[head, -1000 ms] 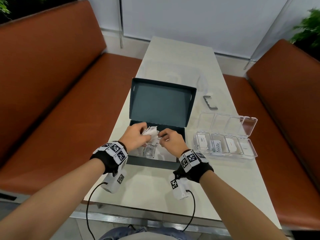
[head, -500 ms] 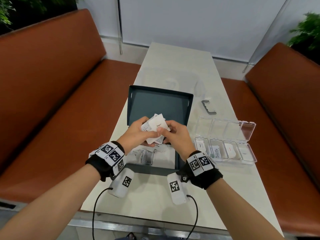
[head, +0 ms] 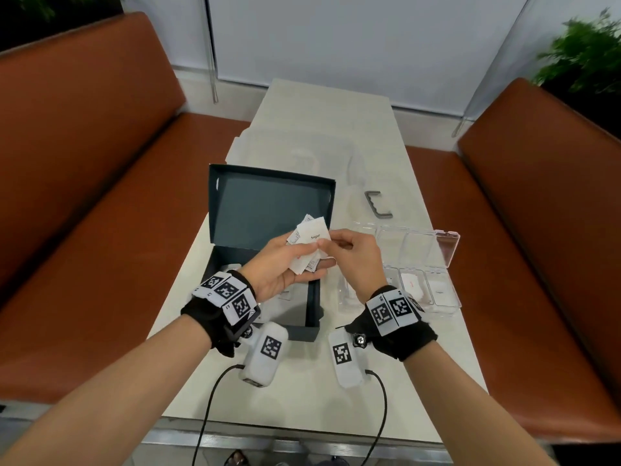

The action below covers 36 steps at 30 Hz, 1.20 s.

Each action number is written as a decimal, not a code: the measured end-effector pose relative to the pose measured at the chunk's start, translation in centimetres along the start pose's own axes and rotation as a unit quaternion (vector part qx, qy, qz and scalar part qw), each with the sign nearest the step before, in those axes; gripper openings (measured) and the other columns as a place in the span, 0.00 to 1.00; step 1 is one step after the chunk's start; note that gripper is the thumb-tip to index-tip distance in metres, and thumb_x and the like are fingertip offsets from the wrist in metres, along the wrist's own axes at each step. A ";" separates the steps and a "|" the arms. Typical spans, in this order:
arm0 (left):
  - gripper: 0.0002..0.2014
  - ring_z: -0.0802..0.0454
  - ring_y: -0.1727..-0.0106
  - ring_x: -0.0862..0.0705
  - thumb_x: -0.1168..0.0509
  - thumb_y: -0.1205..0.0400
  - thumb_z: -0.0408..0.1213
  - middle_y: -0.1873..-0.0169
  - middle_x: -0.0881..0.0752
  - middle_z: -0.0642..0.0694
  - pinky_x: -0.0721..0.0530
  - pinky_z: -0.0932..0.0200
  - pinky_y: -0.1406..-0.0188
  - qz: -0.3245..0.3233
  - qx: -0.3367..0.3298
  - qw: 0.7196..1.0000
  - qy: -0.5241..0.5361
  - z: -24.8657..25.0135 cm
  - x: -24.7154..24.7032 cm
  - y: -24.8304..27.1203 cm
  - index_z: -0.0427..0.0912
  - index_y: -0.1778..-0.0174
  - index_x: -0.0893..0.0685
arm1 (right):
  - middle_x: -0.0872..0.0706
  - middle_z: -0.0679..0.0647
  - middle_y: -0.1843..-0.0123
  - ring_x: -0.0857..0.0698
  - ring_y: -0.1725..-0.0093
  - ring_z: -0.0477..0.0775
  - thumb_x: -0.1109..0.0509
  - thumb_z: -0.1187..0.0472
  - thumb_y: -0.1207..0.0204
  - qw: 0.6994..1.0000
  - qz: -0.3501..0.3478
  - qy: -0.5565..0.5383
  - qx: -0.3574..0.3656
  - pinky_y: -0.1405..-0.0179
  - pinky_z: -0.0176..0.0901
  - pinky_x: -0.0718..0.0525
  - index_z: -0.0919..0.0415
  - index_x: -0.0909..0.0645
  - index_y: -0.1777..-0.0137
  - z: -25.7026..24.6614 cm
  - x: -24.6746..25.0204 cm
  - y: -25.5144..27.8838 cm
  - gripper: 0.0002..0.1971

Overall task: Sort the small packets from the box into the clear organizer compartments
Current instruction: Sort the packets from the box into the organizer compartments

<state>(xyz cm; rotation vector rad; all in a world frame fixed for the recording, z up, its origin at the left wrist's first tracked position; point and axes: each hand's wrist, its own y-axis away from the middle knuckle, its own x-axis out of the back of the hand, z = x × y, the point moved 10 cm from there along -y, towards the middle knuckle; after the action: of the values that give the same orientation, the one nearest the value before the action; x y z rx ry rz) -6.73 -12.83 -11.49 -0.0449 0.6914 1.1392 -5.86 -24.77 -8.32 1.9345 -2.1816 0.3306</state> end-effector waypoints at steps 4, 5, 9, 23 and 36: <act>0.12 0.42 0.49 0.09 0.38 0.14 0.30 0.47 0.10 0.36 0.10 0.57 0.59 0.013 0.006 1.000 0.001 -1.2 -2.6 -1.5 0.39 0.35 0.20 | 0.09 0.51 0.57 0.12 0.53 0.50 0.25 0.59 0.26 0.998 0.052 0.006 -0.029 0.46 0.49 0.14 0.57 0.11 0.49 1.5 4.8 -0.5 0.07; 0.12 0.43 0.50 0.09 0.37 0.14 0.31 0.47 0.10 0.35 0.10 0.57 0.60 0.015 0.010 1.000 -0.001 -1.6 -3.2 -1.9 0.39 0.35 0.20 | 0.09 0.52 0.57 0.12 0.52 0.52 0.25 0.59 0.26 0.997 0.059 0.001 -0.045 0.46 0.49 0.14 0.58 0.11 0.49 2.2 5.8 -0.5 0.07; 0.13 0.43 0.53 0.08 0.37 0.15 0.30 0.46 0.10 0.35 0.09 0.56 0.60 0.030 0.021 0.999 -0.019 -3.3 -5.5 -3.4 0.39 0.34 0.21 | 0.11 0.54 0.59 0.14 0.61 0.51 0.28 0.62 0.23 0.993 0.060 -0.033 -0.096 0.61 0.42 0.16 0.57 0.14 0.53 4.3 9.5 -0.4 0.02; 0.16 0.47 0.59 0.08 0.38 0.15 0.28 0.50 0.09 0.37 0.09 0.56 0.62 0.050 0.024 0.997 -0.061 -5.7 -8.7 -6.5 0.36 0.30 0.23 | 0.12 0.56 0.53 0.13 0.65 0.46 0.31 0.69 0.25 0.955 0.140 0.189 -0.180 0.56 0.45 0.11 0.58 0.17 0.51 12.8 23.9 0.0 0.07; 0.16 0.47 0.59 0.09 0.39 0.14 0.27 0.45 0.12 0.33 0.10 0.58 0.65 0.046 0.036 0.997 -0.046 -6.3 -9.6 -6.9 0.35 0.29 0.23 | 0.17 0.62 0.41 0.19 0.47 0.57 0.31 0.68 0.23 0.932 0.050 0.310 -0.182 0.53 0.41 0.24 0.61 0.15 0.50 14.2 22.4 0.4 0.06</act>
<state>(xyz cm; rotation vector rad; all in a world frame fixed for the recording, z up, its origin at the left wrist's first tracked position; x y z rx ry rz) -6.26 -26.09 -13.52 0.1009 0.6580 1.1951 -9.03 -50.17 -15.21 1.2928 -1.7631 0.4431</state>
